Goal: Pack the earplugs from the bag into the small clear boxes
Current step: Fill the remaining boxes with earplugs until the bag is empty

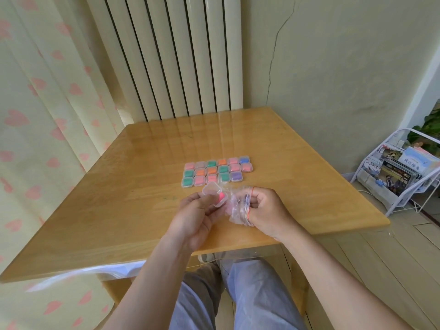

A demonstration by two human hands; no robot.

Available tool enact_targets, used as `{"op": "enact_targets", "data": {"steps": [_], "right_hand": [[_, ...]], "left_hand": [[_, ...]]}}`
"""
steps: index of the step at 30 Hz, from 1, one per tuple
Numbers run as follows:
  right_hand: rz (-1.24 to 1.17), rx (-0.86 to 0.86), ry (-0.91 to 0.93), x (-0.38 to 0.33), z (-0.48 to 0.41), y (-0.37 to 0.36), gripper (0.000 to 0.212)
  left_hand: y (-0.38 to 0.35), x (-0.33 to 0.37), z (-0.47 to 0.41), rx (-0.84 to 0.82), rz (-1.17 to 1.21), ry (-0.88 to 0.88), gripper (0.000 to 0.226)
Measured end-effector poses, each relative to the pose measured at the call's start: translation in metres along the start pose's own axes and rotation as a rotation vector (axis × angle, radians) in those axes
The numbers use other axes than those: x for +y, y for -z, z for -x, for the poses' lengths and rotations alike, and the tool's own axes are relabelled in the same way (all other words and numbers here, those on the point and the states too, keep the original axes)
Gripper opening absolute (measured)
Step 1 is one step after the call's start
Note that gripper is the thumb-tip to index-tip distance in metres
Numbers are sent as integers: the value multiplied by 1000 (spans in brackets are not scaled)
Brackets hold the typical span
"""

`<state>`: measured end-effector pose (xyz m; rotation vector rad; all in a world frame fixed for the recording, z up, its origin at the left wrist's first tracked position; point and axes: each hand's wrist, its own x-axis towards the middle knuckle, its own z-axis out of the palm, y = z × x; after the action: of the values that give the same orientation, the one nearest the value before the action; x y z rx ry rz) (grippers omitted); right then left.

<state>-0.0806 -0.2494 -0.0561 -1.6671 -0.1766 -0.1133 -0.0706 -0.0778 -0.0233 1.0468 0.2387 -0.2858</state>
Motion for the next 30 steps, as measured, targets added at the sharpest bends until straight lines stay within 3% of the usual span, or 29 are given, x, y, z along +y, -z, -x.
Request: {"op": "enact_targets", "data": {"steps": [4, 12, 22, 27, 30], "right_hand": [[5, -38, 47, -4, 1, -3, 29], [89, 46, 83, 3, 2, -3, 24], [196, 31, 54, -2, 2, -3, 18], [172, 85, 25, -5, 2, -2, 29], [114, 166, 8, -3, -1, 0, 27]], "left_hand": [[-4, -1, 2, 16, 204, 82, 14], [-11, -5, 2, 52, 282, 92, 9], [-8, -6, -3, 127, 213, 9, 38], [-2, -2, -1, 160, 120, -39, 14], [8, 0, -6, 195, 16, -107, 17]]}}
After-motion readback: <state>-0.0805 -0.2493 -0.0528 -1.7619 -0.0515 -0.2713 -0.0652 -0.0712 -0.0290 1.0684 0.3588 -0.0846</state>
